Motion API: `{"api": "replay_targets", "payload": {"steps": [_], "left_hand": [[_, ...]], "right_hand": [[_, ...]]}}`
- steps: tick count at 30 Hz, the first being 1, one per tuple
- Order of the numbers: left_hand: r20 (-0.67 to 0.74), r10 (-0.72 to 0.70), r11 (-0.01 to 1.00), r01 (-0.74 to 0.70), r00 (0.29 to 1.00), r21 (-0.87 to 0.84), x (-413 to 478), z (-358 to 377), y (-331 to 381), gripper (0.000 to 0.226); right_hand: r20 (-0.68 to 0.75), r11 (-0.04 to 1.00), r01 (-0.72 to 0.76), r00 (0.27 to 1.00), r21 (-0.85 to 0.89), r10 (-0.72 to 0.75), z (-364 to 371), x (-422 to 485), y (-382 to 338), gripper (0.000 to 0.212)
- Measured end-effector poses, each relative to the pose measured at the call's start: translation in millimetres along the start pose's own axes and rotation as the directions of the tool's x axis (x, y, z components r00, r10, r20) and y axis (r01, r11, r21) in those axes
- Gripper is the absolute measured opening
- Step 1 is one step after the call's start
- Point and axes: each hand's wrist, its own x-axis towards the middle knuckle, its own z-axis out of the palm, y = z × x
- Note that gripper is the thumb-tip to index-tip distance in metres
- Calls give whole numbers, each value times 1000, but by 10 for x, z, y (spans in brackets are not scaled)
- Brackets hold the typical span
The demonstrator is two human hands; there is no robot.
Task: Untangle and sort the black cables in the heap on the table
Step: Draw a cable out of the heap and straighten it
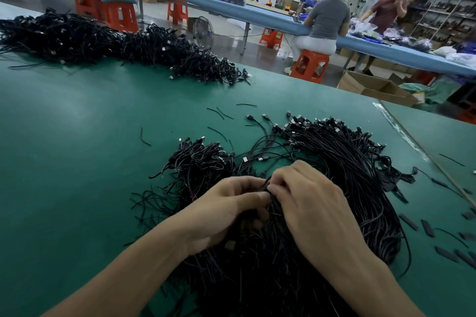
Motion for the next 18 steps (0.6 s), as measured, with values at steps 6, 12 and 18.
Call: {"api": "replay_targets", "payload": {"steps": [6,12,18], "left_hand": [[-16,91,995,-90,996,37,-7,-47,0,27],[-142,245,957,-263,959,-121,24,77,-10,33],[-230,508,852,-524,830,-6,31,120,-81,31]], "right_hand": [[-137,987,150,978,-58,-157,63,9,57,11],[-352,952,33,932,305,80,238,2,0,11],[8,359,-150,930,921,368,237,-27,-160,14]]}}
